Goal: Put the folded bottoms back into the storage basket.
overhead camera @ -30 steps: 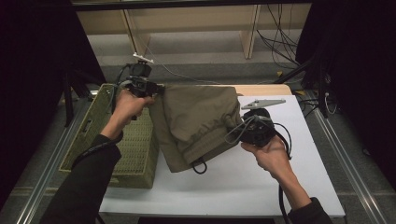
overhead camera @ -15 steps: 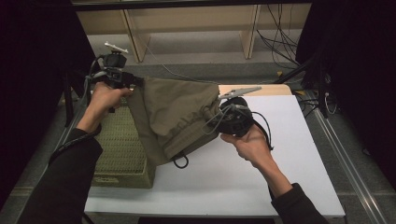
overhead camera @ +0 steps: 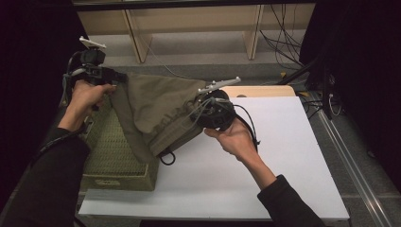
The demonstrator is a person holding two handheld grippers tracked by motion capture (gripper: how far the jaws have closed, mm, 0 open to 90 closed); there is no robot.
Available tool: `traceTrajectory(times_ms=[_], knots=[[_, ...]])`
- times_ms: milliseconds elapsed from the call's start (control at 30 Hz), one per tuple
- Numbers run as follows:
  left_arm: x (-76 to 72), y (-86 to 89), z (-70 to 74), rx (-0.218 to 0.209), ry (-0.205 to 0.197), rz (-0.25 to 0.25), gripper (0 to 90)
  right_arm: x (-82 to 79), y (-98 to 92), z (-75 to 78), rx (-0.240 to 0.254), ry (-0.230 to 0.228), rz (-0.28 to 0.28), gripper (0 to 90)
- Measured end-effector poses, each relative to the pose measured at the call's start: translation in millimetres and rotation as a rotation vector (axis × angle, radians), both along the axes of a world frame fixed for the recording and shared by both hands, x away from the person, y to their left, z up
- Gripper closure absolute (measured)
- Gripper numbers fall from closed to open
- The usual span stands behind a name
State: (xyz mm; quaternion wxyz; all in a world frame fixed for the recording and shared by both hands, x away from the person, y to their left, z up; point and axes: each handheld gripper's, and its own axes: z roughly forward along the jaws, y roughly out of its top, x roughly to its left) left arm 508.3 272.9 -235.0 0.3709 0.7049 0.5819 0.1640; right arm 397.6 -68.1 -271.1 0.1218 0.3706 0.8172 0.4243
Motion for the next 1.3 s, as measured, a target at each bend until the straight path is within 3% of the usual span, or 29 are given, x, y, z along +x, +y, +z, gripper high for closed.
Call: traceTrajectory(times_ms=[367, 633, 1300], knots=[[-2.3, 33.9, 0.7, -0.005, -0.003, 0.062, 87.2, 7.8, 41.6, 3.3, -0.005, -0.003, 0.044, 79.6], [-4.1, 54.7, -6.1, -0.005, 0.009, 0.104, 87.2, 10.9, 69.5, -2.4, -0.026, 0.001, 0.076, 79.5], [-3.2, 95.5, -21.6, -0.021, 0.016, 0.195, 87.1, 11.8, 119.1, -17.6, -0.043, 0.019, 0.109, 79.3]])
